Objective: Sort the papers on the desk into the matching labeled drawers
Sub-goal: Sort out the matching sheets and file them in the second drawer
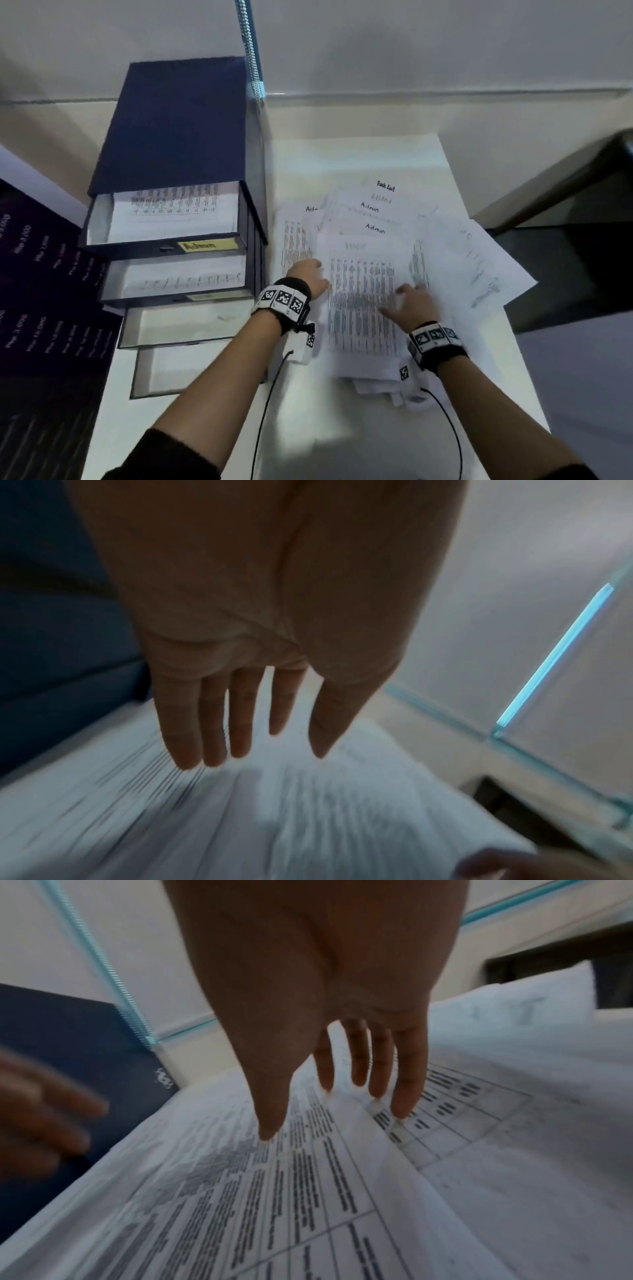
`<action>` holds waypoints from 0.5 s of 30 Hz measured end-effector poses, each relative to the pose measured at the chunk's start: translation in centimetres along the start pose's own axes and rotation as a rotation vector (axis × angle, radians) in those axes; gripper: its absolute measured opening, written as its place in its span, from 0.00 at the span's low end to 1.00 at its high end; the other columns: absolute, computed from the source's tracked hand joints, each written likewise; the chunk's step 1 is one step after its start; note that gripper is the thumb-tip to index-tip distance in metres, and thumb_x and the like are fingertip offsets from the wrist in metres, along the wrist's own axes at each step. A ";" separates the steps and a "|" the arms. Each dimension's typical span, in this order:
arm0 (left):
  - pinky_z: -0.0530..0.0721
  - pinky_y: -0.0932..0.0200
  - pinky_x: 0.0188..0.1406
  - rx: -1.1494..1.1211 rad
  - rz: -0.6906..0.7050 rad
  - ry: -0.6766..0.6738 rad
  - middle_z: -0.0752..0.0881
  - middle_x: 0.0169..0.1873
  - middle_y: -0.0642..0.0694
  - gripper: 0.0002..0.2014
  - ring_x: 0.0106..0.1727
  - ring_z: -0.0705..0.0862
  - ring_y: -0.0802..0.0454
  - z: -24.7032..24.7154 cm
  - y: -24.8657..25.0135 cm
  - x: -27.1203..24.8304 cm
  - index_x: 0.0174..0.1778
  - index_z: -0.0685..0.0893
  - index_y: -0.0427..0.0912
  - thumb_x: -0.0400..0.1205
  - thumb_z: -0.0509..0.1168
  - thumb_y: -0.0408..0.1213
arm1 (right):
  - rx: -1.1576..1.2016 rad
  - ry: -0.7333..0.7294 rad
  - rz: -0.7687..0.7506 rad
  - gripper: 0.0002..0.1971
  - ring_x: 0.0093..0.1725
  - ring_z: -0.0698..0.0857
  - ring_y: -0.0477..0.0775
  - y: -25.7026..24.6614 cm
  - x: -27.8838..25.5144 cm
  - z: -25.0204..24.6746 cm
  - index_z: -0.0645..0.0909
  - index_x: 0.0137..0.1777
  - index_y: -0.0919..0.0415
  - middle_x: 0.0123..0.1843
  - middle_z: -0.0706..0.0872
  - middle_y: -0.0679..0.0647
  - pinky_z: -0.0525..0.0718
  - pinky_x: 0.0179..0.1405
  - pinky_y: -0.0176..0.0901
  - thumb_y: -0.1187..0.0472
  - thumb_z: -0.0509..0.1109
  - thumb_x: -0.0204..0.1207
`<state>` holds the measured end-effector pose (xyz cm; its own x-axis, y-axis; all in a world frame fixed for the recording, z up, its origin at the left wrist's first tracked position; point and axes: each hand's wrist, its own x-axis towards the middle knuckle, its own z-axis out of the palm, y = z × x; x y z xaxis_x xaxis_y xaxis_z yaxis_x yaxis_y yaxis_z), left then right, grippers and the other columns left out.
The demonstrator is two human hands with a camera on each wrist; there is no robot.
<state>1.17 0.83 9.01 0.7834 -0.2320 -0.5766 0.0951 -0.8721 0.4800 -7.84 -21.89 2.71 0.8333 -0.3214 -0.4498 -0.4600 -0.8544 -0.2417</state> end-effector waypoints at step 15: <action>0.78 0.62 0.56 -0.398 -0.114 0.283 0.89 0.53 0.41 0.13 0.52 0.85 0.48 6.7 -1.2 3.8 0.62 0.86 0.37 0.82 0.69 0.37 | 0.449 -0.073 0.105 0.23 0.26 0.76 0.49 3.9 2.4 0.6 0.72 0.30 0.60 0.28 0.77 0.52 0.80 0.28 0.40 0.45 0.75 0.75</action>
<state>-0.10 -1.87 1.86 0.8850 0.0298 -0.4646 0.3739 -0.6401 0.6712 -7.83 -25.76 0.14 0.7589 -0.3531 -0.5472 -0.6412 -0.5521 -0.5330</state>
